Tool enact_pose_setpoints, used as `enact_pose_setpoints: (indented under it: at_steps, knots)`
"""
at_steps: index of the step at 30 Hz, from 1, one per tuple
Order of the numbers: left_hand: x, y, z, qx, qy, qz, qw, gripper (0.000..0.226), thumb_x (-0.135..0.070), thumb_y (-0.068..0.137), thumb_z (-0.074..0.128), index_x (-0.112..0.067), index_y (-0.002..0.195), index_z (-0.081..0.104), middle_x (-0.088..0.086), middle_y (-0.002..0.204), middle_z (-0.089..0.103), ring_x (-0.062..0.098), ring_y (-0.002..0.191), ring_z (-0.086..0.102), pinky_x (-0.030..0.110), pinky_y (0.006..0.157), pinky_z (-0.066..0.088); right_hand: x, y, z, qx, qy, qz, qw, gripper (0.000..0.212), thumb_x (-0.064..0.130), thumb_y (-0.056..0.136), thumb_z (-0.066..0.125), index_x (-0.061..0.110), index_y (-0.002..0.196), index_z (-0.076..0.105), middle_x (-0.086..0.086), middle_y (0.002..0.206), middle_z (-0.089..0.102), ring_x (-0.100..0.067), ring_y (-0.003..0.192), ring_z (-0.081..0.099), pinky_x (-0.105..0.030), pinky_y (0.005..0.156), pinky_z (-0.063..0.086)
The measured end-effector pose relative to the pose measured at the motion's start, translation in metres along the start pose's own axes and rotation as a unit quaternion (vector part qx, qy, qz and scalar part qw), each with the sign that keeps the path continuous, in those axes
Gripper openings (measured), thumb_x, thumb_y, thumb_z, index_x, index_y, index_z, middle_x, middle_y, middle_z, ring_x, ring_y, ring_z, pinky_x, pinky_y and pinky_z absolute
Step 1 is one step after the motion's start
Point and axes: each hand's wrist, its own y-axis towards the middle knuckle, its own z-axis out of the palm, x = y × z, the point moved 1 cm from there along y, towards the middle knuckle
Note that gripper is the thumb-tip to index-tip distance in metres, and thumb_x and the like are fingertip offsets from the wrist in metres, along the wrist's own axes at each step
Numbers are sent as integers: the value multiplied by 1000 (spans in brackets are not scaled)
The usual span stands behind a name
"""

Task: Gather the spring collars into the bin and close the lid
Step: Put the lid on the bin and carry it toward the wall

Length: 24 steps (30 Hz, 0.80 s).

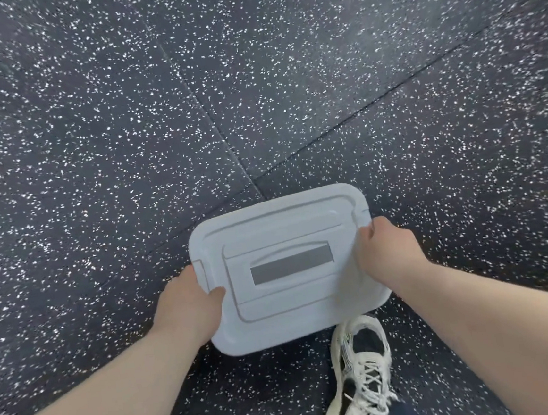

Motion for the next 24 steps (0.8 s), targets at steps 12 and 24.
enact_pose_setpoints:
  at_steps: [12,24]
  knots:
    - [4,15,12,14,-27,-45,999,35,-27,98,49,-11,129,52,9,119,64,30,104,60,41,87,50,-10,9,3,22,74,2,997,22,25,99,37,9,107,50,-10,100,58,-30,89,53,-36,72,41]
    - [0,-32,-23,39,47,21,998,16,-17,92,47,-24,83,57,-3,86,67,17,79,61,32,64,47,-43,-47,-17,67,115,5,991,24,22,96,42,19,115,57,-4,106,65,-26,97,59,-37,85,49]
